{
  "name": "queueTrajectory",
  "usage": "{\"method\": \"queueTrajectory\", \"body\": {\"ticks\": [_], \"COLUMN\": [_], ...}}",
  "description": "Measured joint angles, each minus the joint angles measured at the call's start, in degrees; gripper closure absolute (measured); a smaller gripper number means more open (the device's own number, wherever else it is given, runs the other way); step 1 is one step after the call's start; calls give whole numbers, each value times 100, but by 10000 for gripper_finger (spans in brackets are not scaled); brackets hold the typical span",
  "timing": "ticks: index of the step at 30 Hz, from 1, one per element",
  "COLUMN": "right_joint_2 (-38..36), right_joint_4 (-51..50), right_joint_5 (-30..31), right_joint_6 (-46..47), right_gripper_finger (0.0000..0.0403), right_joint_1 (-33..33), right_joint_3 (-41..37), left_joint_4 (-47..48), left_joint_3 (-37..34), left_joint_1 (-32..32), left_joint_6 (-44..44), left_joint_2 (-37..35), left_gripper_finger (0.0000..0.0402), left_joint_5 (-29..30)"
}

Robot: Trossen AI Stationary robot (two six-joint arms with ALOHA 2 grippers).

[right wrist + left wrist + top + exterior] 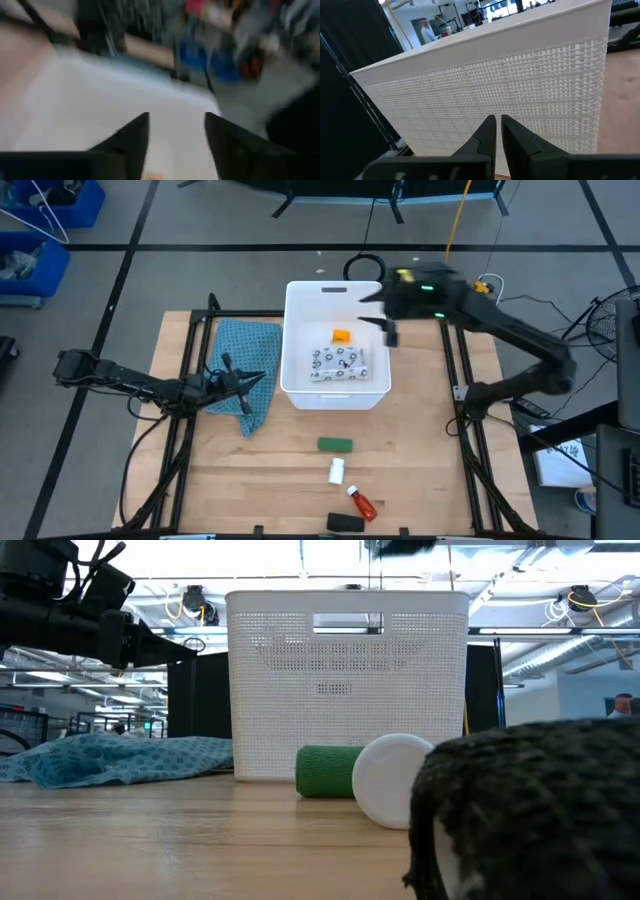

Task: Pick & place medical supplies in basket/bin
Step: Put the green bandage into the white bin

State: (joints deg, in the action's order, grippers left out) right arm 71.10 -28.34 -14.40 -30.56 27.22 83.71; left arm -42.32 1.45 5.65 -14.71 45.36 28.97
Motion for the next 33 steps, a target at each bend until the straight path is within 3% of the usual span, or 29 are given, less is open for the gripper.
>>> {"method": "queueTrajectory", "body": {"ticks": [5, 7, 11, 17, 22, 24, 26, 29, 33], "right_joint_2": [-1199, -1602, -2255, -3462, -4169, -4254, -4289, -4381, -4647], "right_joint_4": [368, 365, 639, 2191, 3595, 3987, 4492, 4700, 4364], "right_joint_5": [-473, -829, -1689, -2106, -1698, -1683, -1274, -478, -213], "right_joint_6": [403, 592, 1218, 2216, 3242, 3439, 3598, 3500, 2885], "right_gripper_finger": [358, 390, 397, 402, 402, 403, 403, 403, 403], "right_joint_1": [-122, -120, -197, -335, -431, -745, -1201, -1824, -2256], "right_joint_3": [-410, -701, -1575, -3822, -5458, -5960, -6401, -6802, -6877], "left_joint_4": [1, 1, 4, 6, 8, 19, 28, 58, 64], "left_joint_3": [0, 0, 0, 0, 0, 0, 0, 0, 0], "left_joint_1": [0, 0, 0, 0, 0, 0, 0, 0, 0], "left_joint_6": [16, 20, 45, 52, 64, 84, 130, 136, 279], "left_joint_2": [0, 0, 0, 0, 0, -2, 0, -2, 0], "left_gripper_finger": [371, 371, 371, 371, 371, 371, 371, 371, 371], "left_joint_5": [4, 4, 7, 7, 11, 14, 17, 20, 17]}}
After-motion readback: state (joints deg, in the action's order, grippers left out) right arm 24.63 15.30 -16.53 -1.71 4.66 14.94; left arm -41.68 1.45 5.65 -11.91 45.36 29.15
